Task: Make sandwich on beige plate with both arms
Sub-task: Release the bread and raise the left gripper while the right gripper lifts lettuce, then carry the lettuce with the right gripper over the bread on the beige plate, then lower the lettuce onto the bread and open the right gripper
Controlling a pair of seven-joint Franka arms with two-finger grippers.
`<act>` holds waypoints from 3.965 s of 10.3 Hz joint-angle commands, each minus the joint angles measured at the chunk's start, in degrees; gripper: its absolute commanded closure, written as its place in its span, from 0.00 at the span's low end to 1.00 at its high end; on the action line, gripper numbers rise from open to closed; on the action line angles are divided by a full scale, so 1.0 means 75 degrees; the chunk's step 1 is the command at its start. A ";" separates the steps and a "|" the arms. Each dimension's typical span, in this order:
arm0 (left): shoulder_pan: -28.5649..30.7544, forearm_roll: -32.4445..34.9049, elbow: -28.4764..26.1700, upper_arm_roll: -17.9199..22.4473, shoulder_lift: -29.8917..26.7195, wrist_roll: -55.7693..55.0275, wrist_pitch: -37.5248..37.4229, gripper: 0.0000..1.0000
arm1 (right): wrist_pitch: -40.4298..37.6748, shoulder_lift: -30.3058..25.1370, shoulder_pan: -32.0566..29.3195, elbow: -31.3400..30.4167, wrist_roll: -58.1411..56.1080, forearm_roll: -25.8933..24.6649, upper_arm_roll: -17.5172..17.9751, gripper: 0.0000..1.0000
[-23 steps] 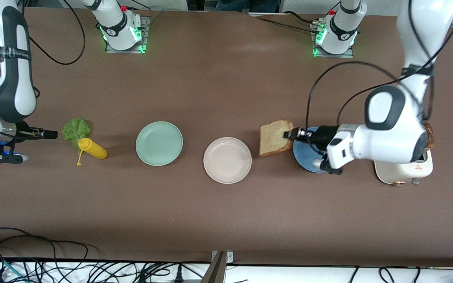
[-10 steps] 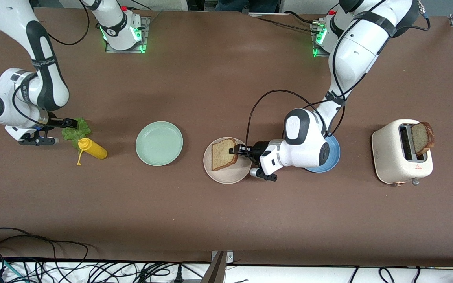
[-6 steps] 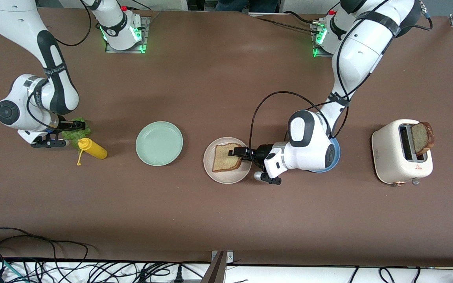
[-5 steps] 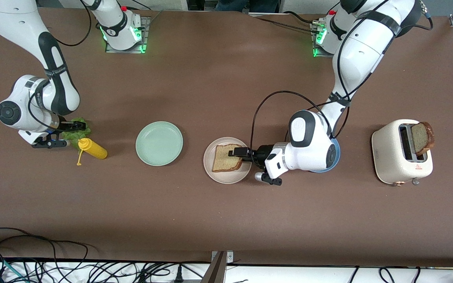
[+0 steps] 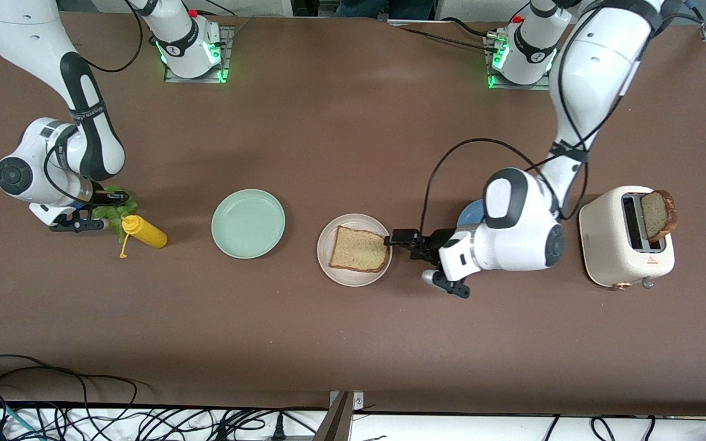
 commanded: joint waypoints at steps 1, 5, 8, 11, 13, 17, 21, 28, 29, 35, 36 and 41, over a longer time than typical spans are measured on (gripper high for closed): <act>0.0184 0.0502 -0.0167 0.0034 -0.0615 -0.0062 -0.0584 0.00 | 0.0112 -0.0011 0.0007 -0.0054 -0.0188 0.0182 -0.0010 1.00; 0.0302 0.2350 -0.0108 0.0022 -0.1446 -0.1208 -0.1404 0.00 | -0.0063 -0.0454 0.0018 0.0086 -0.0211 0.0170 -0.0033 1.00; 0.0453 0.3780 -0.0108 0.0034 -0.1997 -0.1246 -0.2049 0.00 | -0.2327 -0.1054 0.0018 0.1241 -0.0211 0.0170 -0.0255 1.00; 0.0886 0.4767 -0.0108 0.0034 -0.2642 -0.1246 -0.2763 0.00 | -0.5071 -0.1125 0.0007 0.3231 -0.0153 0.0159 -0.0502 1.00; 0.1109 0.5143 -0.0108 0.0034 -0.3075 -0.1235 -0.3256 0.00 | -0.6153 -0.1124 0.0018 0.4347 -0.0094 0.0147 -0.0491 1.00; 0.1567 0.5133 -0.0085 0.0046 -0.3860 -0.1223 -0.4533 0.00 | -0.6872 -0.1066 0.0590 0.5486 0.2136 0.0952 -0.0140 1.00; 0.1672 0.5144 -0.0144 0.0023 -0.4144 -0.1188 -0.4688 0.00 | -0.6278 -0.0412 0.1915 0.6190 0.6271 0.1365 0.0855 1.00; 0.1592 0.5063 -0.0527 0.0185 -0.4576 -0.1305 -0.4572 0.00 | -0.1465 0.1533 0.2022 0.6414 1.1384 0.2420 0.3643 1.00; 0.1591 0.4970 -0.1052 0.0256 -0.5007 -0.1328 -0.4327 0.00 | -0.1075 0.1756 0.2034 0.6484 1.1750 0.2420 0.3936 1.00; 0.1311 0.4758 -0.2191 0.1075 -0.5934 -0.2067 -0.3633 0.00 | -0.0439 0.2414 0.2819 0.6333 1.2211 0.1978 0.4139 1.00; 0.1310 0.4769 -0.2357 0.1100 -0.6041 -0.1672 -0.3633 0.00 | -0.0404 0.2565 0.2912 0.6333 1.2234 0.1650 0.4139 1.00; 0.0806 0.4547 -0.2452 0.1686 -0.6077 -0.1199 -0.3633 0.00 | -0.0052 0.2988 0.2971 0.6344 1.2258 0.0803 0.4115 1.00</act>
